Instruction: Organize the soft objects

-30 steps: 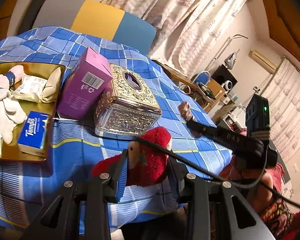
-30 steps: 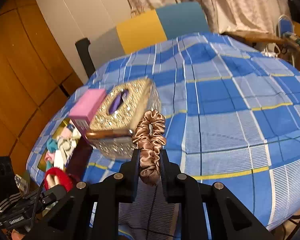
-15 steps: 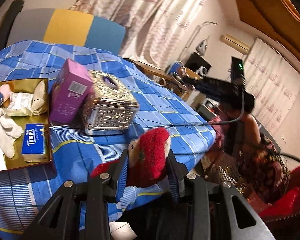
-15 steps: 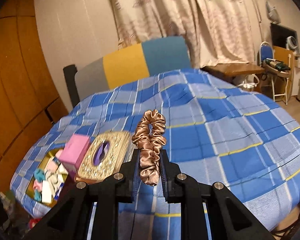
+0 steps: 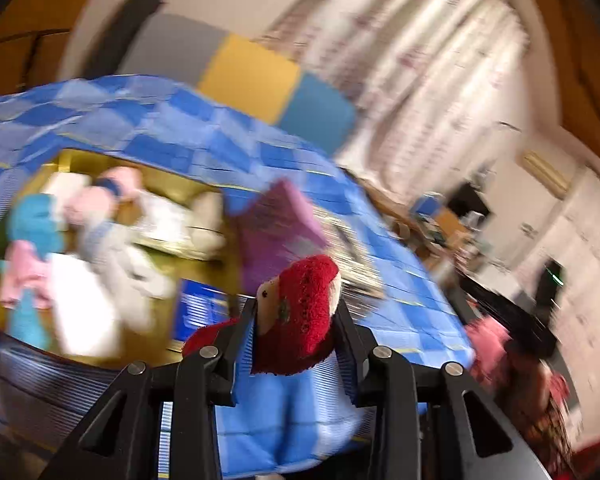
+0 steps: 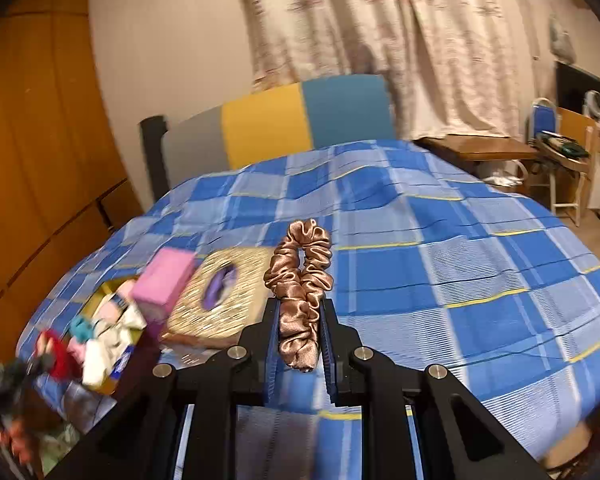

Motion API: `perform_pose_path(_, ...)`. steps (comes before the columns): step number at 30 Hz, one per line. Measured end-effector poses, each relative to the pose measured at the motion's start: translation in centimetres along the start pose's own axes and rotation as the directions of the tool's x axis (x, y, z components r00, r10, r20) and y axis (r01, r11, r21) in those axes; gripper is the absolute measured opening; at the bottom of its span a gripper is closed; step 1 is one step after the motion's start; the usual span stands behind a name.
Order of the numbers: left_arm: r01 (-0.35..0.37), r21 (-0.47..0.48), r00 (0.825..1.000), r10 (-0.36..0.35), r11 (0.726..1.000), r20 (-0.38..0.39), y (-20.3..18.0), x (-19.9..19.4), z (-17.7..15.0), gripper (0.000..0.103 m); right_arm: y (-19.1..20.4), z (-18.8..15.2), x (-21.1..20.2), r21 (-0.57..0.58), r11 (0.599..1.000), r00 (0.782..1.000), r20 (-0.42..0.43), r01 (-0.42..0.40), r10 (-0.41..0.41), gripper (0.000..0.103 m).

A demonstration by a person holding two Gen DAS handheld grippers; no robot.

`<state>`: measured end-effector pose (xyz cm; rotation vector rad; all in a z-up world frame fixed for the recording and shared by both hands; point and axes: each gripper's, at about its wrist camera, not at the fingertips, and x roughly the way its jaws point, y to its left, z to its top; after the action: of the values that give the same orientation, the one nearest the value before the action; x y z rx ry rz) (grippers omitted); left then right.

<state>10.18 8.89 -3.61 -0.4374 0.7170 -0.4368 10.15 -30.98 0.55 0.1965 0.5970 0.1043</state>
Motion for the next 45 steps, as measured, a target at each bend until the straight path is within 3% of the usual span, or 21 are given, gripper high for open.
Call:
perform_pose_path(3,-0.107,-0.019,0.994,0.107,0.994,-0.026,2.1,1.0,1.2,0.035,2.6,-0.7,0.7,-0.039,0.998,0.998,-0.024,-0.057,0.056,0.019)
perform_pose_path(9,-0.225,-0.031,0.968,0.219,0.974,-0.122,5.3,4.2,0.9,0.035,8.1,-2.1,1.9,-0.126,0.979,0.986,-0.075,-0.16,0.152,0.019)
perform_pose_path(13,-0.289,-0.002,0.945,0.285,0.957,-0.158,6.2,5.4,-0.1,0.049,11.2,-2.9,2.6,-0.156,0.961,0.971,-0.114,-0.227,0.211,0.019)
perform_pose_path(16,-0.283,-0.017,0.948,0.277,0.959,-0.157,6.2,4.9,-0.6,0.059,13.1,-3.5,3.1,-0.177,0.949,0.961,-0.138,-0.261,0.238,0.019)
perform_pose_path(19,-0.289,-0.035,0.949,0.282,0.957,-0.138,6.3,3.6,-0.9,0.061,14.4,-4.0,3.6,-0.191,0.94,0.954,-0.162,-0.282,0.253,0.019)
perform_pose_path(23,-0.287,-0.088,0.957,0.284,0.954,-0.055,6.1,0.7,-1.5,0.061,16.2,-4.4,5.1,-0.205,0.927,0.939,-0.213,-0.313,0.27,0.019)
perform_pose_path(28,-0.298,-0.108,0.953,0.302,0.949,0.023,5.1,-1.9,-1.9,0.061,19.6,-4.7,7.5,-0.238,0.899,0.912,-0.284,-0.367,0.297,0.02)
perform_pose_path(33,-0.42,-0.052,0.905,0.422,0.906,0.042,3.9,-2.9,-1.9,0.061,23.9,-4.6,10.5,-0.323,0.856,0.892,-0.344,-0.404,0.292,0.021)
perform_pose_path(39,-0.515,-0.049,0.855,0.517,0.856,0.039,4.0,-3.9,-2.2,0.061,28.8,-4.8,15.9,-0.486,0.777,0.882,-0.434,-0.4,0.183,0.022)
perform_pose_path(43,-0.56,-0.075,0.824,0.564,0.825,0.054,4.7,-4.7,-2.3,0.061,30.3,-4.8,18.9,-0.517,0.746,0.854,-0.503,-0.42,0.132,0.024)
perform_pose_path(45,-0.569,-0.091,0.816,0.575,0.817,0.057,4.9,-4.9,-2.2,0.061,30.9,-4.9,20.2,-0.517,0.731,0.827,-0.55,-0.446,0.115,0.024)
